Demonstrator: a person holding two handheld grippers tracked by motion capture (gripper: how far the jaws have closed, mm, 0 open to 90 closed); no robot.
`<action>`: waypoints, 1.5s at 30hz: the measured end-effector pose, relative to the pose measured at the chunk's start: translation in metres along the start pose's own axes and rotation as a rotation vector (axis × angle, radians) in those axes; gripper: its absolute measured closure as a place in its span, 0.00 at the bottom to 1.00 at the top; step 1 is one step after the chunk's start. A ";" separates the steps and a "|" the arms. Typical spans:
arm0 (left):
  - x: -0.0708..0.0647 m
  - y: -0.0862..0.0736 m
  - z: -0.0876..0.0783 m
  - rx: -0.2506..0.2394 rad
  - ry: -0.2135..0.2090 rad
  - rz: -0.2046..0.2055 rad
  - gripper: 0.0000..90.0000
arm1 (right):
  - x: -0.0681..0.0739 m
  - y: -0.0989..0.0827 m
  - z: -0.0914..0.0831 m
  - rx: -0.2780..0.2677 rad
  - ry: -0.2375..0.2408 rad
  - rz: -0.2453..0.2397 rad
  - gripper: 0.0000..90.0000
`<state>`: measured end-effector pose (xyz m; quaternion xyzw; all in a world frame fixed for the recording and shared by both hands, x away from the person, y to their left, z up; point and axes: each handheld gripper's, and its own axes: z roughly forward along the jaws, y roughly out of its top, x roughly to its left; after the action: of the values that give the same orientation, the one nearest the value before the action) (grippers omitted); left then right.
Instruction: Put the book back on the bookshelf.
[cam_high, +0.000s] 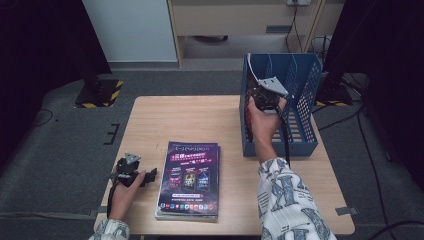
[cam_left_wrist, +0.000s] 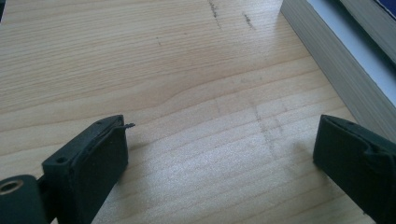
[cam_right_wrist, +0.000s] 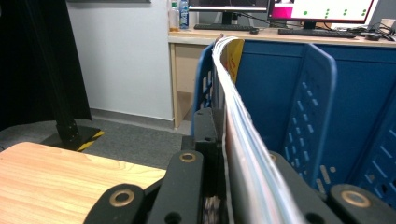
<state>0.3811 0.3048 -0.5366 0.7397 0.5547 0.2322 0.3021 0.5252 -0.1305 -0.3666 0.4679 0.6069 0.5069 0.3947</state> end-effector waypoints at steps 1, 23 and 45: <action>0.000 0.000 0.000 0.000 0.000 0.000 0.03 | 0.000 0.000 0.000 0.000 0.000 0.000 0.95; -0.001 0.000 0.000 0.001 0.000 0.000 0.03 | 0.002 -0.007 -0.015 -0.004 0.069 0.026 0.41; 0.000 0.000 0.000 0.001 0.000 0.000 0.03 | 0.010 -0.031 -0.044 0.050 0.168 0.035 0.14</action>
<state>0.3815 0.3042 -0.5366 0.7398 0.5547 0.2320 0.3019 0.4756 -0.1333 -0.3893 0.4437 0.6422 0.5359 0.3218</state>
